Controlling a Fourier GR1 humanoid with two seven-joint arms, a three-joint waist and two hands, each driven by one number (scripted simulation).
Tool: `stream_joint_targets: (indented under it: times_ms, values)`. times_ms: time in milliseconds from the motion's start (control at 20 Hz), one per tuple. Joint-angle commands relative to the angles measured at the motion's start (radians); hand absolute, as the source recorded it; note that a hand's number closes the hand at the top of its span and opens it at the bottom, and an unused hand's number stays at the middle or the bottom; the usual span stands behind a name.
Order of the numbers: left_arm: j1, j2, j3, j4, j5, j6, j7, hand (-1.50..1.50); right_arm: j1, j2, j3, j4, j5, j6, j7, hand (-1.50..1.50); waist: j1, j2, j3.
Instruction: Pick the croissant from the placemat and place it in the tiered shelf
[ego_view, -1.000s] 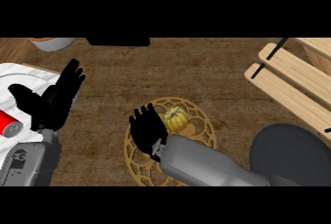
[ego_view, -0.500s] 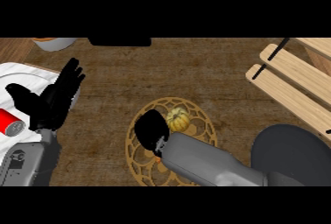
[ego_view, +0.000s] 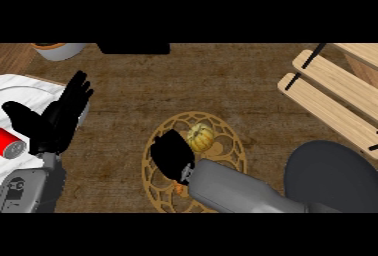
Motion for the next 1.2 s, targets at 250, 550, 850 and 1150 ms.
stream_joint_targets:
  times_ms: [250, 550, 850, 1150]
  values:
    - [0.077, 0.025, 0.062, -0.01, 0.013, 0.021, 0.002, 0.0, 0.476, -0.272, 0.053, -0.458, -0.051, -0.206, 0.002, 1.5, -0.1, -0.018, -0.001]
    - [0.082, 0.03, 0.061, -0.048, 0.014, 0.02, 0.008, 0.0, 0.628, -0.386, -0.077, -0.88, -0.137, -0.386, -0.016, 1.5, -0.105, -0.02, 0.0]
    - [0.068, 0.029, 0.06, -0.049, 0.009, 0.028, 0.023, 0.0, 0.733, -0.594, -0.238, -1.331, -0.162, -0.432, 0.056, 1.5, -0.099, -0.012, -0.001]
    - [0.045, 0.043, 0.065, -0.08, 0.048, -0.012, 0.042, 0.0, 0.87, -0.801, -0.516, -1.621, -0.307, -0.412, 0.173, 1.5, -0.055, 0.001, -0.001]
